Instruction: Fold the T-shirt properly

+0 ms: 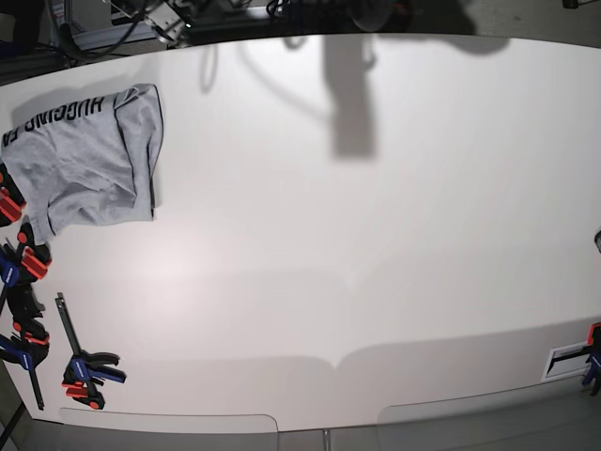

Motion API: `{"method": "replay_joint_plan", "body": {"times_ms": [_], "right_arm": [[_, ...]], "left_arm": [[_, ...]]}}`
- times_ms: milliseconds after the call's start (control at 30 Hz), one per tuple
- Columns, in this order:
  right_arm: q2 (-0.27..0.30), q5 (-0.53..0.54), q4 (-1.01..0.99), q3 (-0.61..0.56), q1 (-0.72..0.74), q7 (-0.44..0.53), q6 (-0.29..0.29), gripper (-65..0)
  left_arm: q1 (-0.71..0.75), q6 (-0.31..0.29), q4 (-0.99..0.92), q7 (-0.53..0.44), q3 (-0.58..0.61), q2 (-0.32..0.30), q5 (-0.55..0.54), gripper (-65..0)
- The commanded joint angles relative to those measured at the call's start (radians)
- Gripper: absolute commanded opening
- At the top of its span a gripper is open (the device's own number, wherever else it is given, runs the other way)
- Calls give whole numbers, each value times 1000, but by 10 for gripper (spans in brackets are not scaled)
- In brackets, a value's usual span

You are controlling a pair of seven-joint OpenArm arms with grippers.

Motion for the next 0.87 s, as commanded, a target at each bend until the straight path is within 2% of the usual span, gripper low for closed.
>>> {"method": "replay_joint_plan", "body": {"times_ms": [0,133,200,267,333,400,500,533,667,833], "right_arm": [[-6,-24,2,20,-5,2,-32,-650],[-67,-55,-10,165,-24,194,-189,-650],[-95,-55,-24,270,-34,318,-241,-650],[-121,-55,-47,381,-37,467,-277,-650],[-151,-54,-68,493,-32,599,-322,-650],[-179,-55,-82,594,-25,656,-367,-650],[-201,-51,-119,681,4,652,-402,-650],[-201,-51,-138,692,14,642,-406,-650],[-193,-51,-176,696,35,590,-409,-650],[-190,-51,-176,696,35,560,-409,-650]], "left_arm": [[5,8,-23,9,2,16,1,-650],[-54,285,-138,8,2,71,-5,-650],[-74,425,-179,-13,2,85,-5,-650],[-84,558,-204,-89,1,94,-6,-650],[-87,657,-214,-178,0,95,-62,-650],[-94,727,-214,-232,0,96,-155,-650],[-114,802,-214,-210,0,99,-285,-650],[-119,808,-214,-188,0,98,-308,-650],[-130,807,-214,-106,0,98,-312,-650],[-122,807,-214,-103,0,98,-311,-650]]}}
